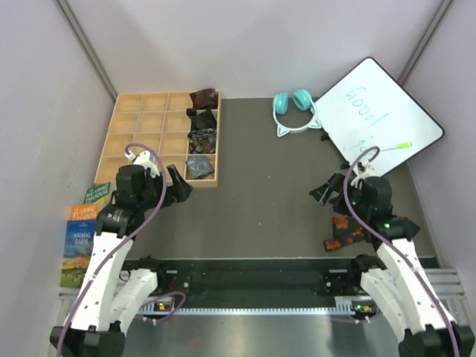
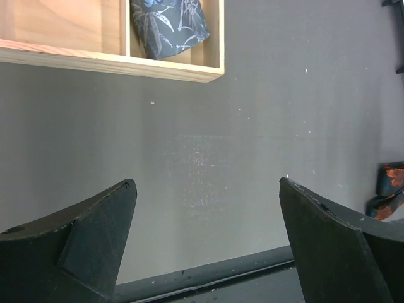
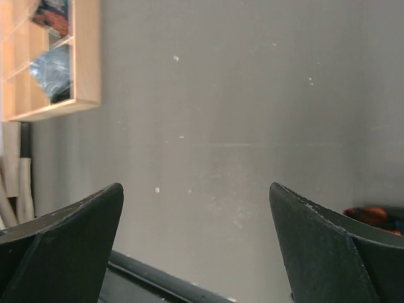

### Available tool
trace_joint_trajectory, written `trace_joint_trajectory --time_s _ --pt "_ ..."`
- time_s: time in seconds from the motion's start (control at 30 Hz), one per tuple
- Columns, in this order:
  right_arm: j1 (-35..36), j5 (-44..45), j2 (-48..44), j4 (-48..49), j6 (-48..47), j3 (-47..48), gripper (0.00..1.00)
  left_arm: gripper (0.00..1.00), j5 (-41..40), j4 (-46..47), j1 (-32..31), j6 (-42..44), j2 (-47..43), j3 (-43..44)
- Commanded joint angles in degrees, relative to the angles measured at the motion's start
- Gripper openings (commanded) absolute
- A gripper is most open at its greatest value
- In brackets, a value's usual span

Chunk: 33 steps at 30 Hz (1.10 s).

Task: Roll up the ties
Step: Move the tie to the center of the board.

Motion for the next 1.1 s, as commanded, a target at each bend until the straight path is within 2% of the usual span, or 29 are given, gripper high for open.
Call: trace_joint_trajectory --time_s 0.0,0.03,0.17,0.27,0.33,0.37,0.57,0.7,0.93,1.03,1.07 --pt "0.36 4.60 -5.64 -10.80 2.30 5.47 0.99 0.99 2.61 3.07 -0.18 0.39 -2.20 -0.02" --pt "0.36 6.79 -6.08 -16.22 1.95 6.78 0.99 0.99 3.23 3.25 -0.35 -0.05 -2.55 -0.02" --pt "0.36 18.30 -8.44 -25.48 2.39 14.17 0.99 0.99 5.70 5.35 -2.55 -4.44 -2.73 -0.46" --pt "0.36 26.37 -10.90 -30.41 5.71 17.69 0.99 0.99 1.50 7.37 -8.86 -8.66 -0.80 -0.46" --pt "0.36 29.04 -12.14 -32.26 8.98 18.92 0.99 0.99 -5.59 9.83 -18.16 -11.90 1.47 -0.20" --pt "0.36 29.23 -13.45 -31.74 8.72 19.01 0.99 0.99 -7.55 10.71 -24.81 -13.14 2.62 0.41" --pt "0.36 27.12 -16.01 -33.06 8.46 20.15 0.99 0.95 -17.14 24.32 -44.70 -20.62 15.97 0.41" --pt "0.36 27.03 -16.80 -35.95 7.58 22.34 0.99 0.92 -16.72 32.68 -50.27 -23.07 28.78 1.82" --pt "0.27 27.64 -20.75 -37.19 7.58 23.06 0.99 0.74 -12.76 45.43 -57.65 -26.15 44.45 7.00" --pt "0.36 27.65 -21.90 -37.10 7.66 22.97 0.99 0.71 -8.99 50.61 -59.77 -27.38 49.99 8.06" --pt "0.36 27.56 -22.43 -37.01 7.75 22.88 0.99 0.67 -8.11 52.01 -60.38 -27.65 51.22 8.15"
